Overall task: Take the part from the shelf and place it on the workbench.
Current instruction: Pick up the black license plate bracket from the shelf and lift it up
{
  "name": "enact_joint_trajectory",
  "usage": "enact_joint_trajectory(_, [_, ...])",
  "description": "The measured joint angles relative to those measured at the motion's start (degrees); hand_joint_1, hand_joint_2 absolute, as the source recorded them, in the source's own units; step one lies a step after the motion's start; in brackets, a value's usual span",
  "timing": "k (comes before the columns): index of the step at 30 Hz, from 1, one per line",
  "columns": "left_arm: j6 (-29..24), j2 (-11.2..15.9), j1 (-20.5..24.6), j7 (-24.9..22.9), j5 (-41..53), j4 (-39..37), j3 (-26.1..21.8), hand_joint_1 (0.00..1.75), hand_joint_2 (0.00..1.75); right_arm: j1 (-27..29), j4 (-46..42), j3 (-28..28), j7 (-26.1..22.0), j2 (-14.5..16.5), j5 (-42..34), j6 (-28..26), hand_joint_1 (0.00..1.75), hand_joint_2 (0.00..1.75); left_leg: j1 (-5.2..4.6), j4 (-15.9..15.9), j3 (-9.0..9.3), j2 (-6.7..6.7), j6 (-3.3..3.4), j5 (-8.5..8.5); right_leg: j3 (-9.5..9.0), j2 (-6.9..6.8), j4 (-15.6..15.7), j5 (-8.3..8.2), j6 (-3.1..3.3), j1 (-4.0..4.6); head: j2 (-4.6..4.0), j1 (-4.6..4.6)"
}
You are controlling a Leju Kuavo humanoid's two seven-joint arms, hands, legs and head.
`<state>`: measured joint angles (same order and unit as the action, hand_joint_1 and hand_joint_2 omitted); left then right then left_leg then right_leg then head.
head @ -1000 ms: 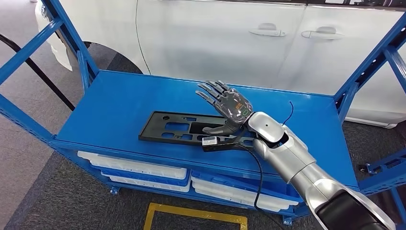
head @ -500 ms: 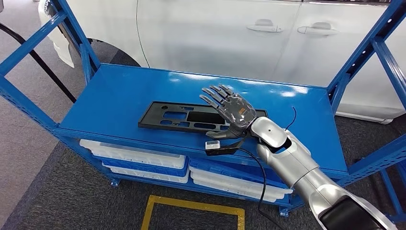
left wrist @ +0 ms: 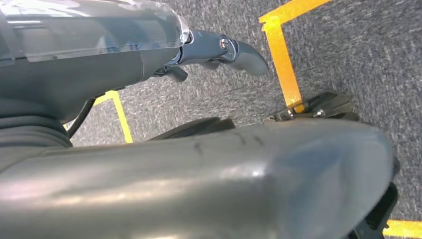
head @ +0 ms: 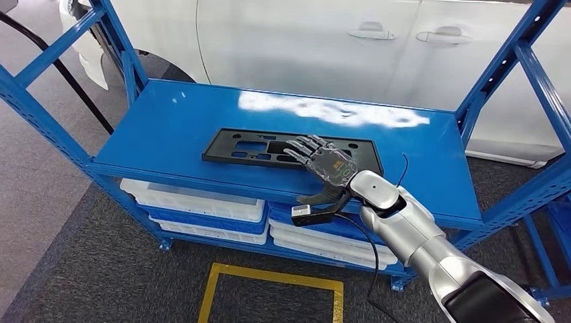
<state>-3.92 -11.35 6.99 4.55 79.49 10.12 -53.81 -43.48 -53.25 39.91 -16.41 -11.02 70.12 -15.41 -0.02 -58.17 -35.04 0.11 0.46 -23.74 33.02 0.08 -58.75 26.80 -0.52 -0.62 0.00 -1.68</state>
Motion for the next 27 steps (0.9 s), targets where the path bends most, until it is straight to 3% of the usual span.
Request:
enact_joint_trajectory(3, [0.0,0.0,0.0,-0.1,0.0,0.0,0.1,0.0,0.0,-0.4,2.4,0.4,0.0,0.6,0.1,-0.3,0.0,1.75,0.18,-0.8,-0.5,-0.08,-1.07,-0.53,0.27,-0.13,0.4,-0.84,1.27,-0.13,0.0,0.01])
enact_joint_trajectory(5, [0.0,0.0,0.0,-0.1,0.0,0.0,0.1,0.0,0.0,-0.8,3.4,0.6,0.0,1.1,0.1,-0.4,0.0,1.75,0.39,-5.6,-2.5,-0.1,-1.71,-3.87,0.57,-0.23,0.7,-1.35,1.94,-0.23,0.0,0.0])
enact_joint_trajectory(7, [0.0,0.0,-0.1,-0.1,0.0,0.0,0.1,0.0,0.0,-0.9,4.3,0.7,0.1,1.5,0.2,-0.4,0.0,1.75,0.52,-13.3,-5.61,-0.08,-2.12,-7.73,1.07,-0.25,0.6,-1.7,2.13,-0.1,0.01,0.0])
enact_joint_trajectory(8, [0.0,0.0,-0.1,-0.1,0.0,0.0,0.1,0.0,0.0,-0.9,4.8,0.8,0.4,1.6,0.6,-0.4,0.0,1.75,0.55,-15.8,-6.49,-0.07,-2.18,-8.56,1.31,-0.28,0.6,-1.86,2.13,-0.03,0.01,0.0])
enact_joint_trajectory(9, [0.1,0.0,-0.1,-0.1,0.1,0.0,0.1,0.0,0.0,-1.0,5.3,0.9,1.0,1.8,1.1,-0.2,0.0,1.75,0.55,-16.0,-6.27,-0.07,-2.13,-8.28,1.5,-0.3,0.6,-2.0,2.09,0.02,0.01,0.0])
enact_joint_trajectory(11, [0.1,0.0,-0.1,-0.2,0.1,0.0,0.1,0.0,0.0,-1.7,7.0,1.2,2.4,2.3,1.9,0.1,0.0,1.75,0.5,-10.0,-2.49,-0.09,-1.62,-5.22,1.7,-0.29,0.5,-2.24,1.95,0.12,0.0,0.0])
enact_joint_trajectory(13, [0.2,0.0,0.1,-0.2,0.1,0.0,0.1,0.0,0.0,-2.7,9.3,1.2,3.0,3.1,0.9,-0.1,0.0,0.87,0.2,-2.2,1.81,-0.08,-0.7,-2.89,1.82,-0.24,0.5,-2.48,1.59,0.23,0.0,0.0])
enact_joint_trajectory(15, [0.2,0.1,0.2,-0.3,0.0,0.0,0.1,0.0,0.0,-3.6,11.4,0.8,2.3,3.8,-1.0,-0.8,0.0,0.0,-0.19,0.6,3.03,-0.08,-0.04,-2.49,2.01,-0.29,0.5,-2.8,1.0,0.18,0.0,0.0])
enact_joint_trajectory(17, [0.1,0.1,0.1,-0.5,-0.2,0.0,0.1,0.0,0.0,-4.3,12.6,0.2,1.2,4.3,-2.6,-1.2,0.0,0.0,-0.18,1.1,2.98,-0.06,0.44,-1.82,2.11,-0.33,0.7,-3.09,0.32,0.12,0.01,0.0])
enact_joint_trajectory(19, [0.1,0.0,0.0,-0.4,-0.2,0.0,0.1,0.0,0.0,-5.0,13.3,-0.4,0.6,4.5,-3.4,-1.3,0.0,0.0,0.08,2.0,3.08,0.05,1.05,-0.92,2.94,-0.22,-0.9,-1.68,-0.28,0.11,0.01,0.0])
enact_joint_trajectory(22, [0.0,0.0,0.0,-0.2,-0.4,0.0,0.1,0.0,0.0,-5.6,13.8,-1.0,0.2,4.7,-3.8,-1.2,0.0,0.0,0.14,2.3,2.62,0.13,1.53,-0.26,7.32,-0.08,-11.1,3.99,-0.84,-0.06,0.0,0.01])
enact_joint_trajectory(23, [0.0,0.0,-0.1,-0.1,-0.4,0.0,0.1,0.0,0.0,-5.6,14.0,-1.1,0.1,4.7,-3.9,-1.2,0.0,0.0,0.15,2.1,2.38,0.11,1.55,-0.22,8.5,-0.09,-14.0,4.9,-0.99,-0.16,0.0,0.01])
enact_joint_trajectory(24, [0.0,0.0,-0.1,0.0,-0.4,0.0,0.1,0.0,0.0,-5.5,14.1,-1.1,0.1,4.7,-4.0,-1.1,0.0,0.0,0.17,1.9,2.16,0.08,1.53,-0.2,8.86,-0.1,-15.1,4.81,-1.12,-0.27,0.0,0.01])
enact_joint_trajectory(25, [0.0,0.0,-0.2,0.1,-0.4,0.0,0.1,0.0,0.0,-5.6,14.1,-1.1,0.0,4.7,-4.1,-1.2,0.0,0.0,0.2,1.6,1.96,0.03,1.45,-0.24,8.08,-0.12,-13.8,3.67,-1.19,-0.39,0.0,0.0])
enact_joint_trajectory(27, [0.0,0.0,-0.2,0.1,-0.4,0.0,0.1,0.0,0.0,-5.9,14.2,-1.3,0.0,4.8,-4.3,-1.2,0.0,0.0,0.23,0.9,1.62,-0.05,1.09,-0.48,4.28,-0.17,-6.7,0.4,-1.16,-0.63,0.0,0.01])
